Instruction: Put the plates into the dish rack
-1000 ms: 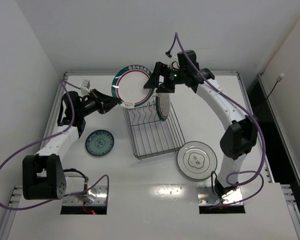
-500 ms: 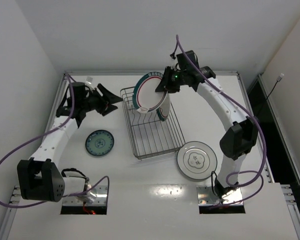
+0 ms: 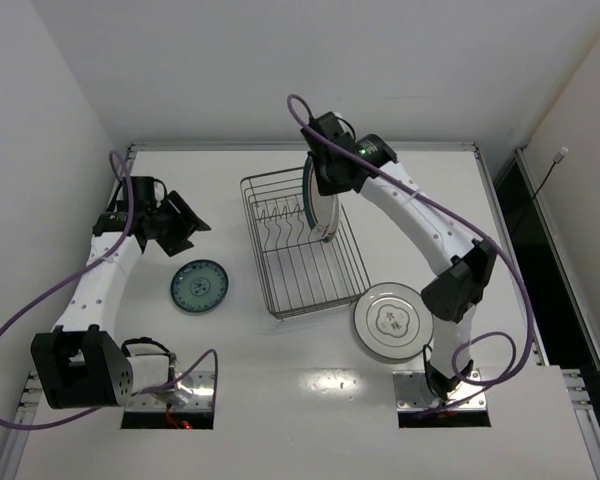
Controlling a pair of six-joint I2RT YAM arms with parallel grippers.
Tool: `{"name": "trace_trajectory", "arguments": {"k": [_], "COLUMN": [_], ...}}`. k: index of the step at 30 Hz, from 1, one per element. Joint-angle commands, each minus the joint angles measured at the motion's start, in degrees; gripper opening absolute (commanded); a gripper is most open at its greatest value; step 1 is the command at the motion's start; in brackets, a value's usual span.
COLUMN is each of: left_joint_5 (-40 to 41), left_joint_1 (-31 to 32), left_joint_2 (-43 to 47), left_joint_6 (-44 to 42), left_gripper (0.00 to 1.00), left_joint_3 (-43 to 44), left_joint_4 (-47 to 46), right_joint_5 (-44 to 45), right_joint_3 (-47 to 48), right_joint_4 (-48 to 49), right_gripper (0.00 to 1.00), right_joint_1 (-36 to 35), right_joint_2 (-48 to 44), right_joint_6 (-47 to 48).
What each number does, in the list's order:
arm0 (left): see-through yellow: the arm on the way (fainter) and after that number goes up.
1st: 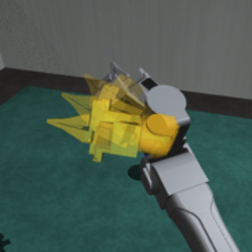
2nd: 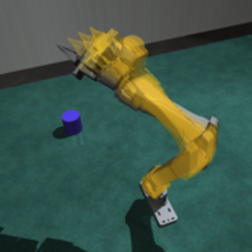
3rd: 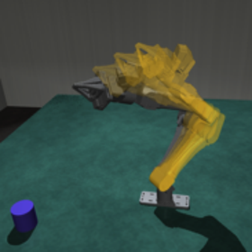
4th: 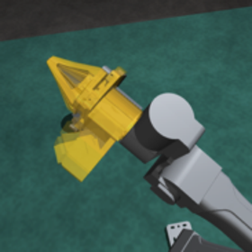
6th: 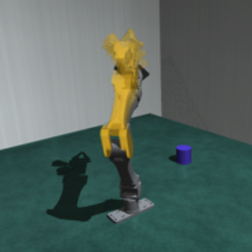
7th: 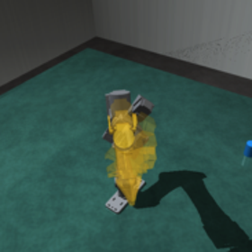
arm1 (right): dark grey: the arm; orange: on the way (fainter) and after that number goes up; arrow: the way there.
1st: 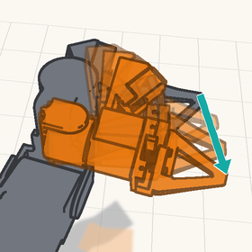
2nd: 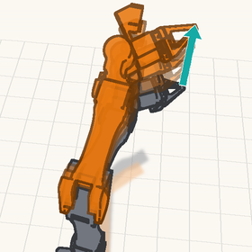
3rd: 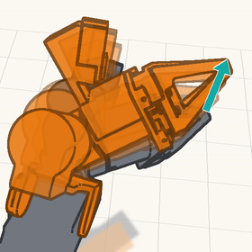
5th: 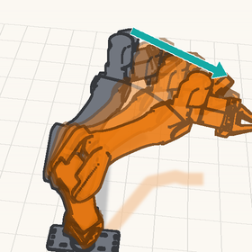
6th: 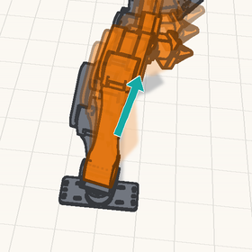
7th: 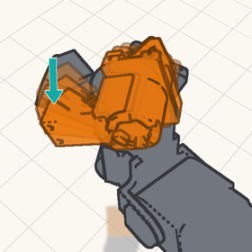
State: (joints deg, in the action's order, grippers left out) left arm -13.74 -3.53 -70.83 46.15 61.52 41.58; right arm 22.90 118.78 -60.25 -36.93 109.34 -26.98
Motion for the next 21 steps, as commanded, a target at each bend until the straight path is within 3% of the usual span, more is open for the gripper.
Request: {"name": "trace_trajectory", "arguments": {"k": [1,9,21], "left_joint_5": [0.55,0.03,-0.50], "left_joint_1": [-1.13,-1.13,-2.18], "left_joint_2": [-0.10,-0.10,-0.10], "left_joint_6": [-2.20,-2.82,-2.82], "left_gripper": [0.55,0.55,0.55], "left_joint_3": [0.27,-0.34,-1.93], "left_joint_4": [1.04,1.04,1.04], "right_joint_5": [11.73,14.63,7.87], "right_joint_3": [3.21,2.68,3.21], "right_joint_4": [-0.31,4.25,7.60], "right_gripper": [0.00,0.00,0.00], "right_joint_1": [-0.87,-1.48,-0.87], "right_joint_2": [1.57,5.44,12.56], "right_joint_6": [4.04,8.43,9.05]}}
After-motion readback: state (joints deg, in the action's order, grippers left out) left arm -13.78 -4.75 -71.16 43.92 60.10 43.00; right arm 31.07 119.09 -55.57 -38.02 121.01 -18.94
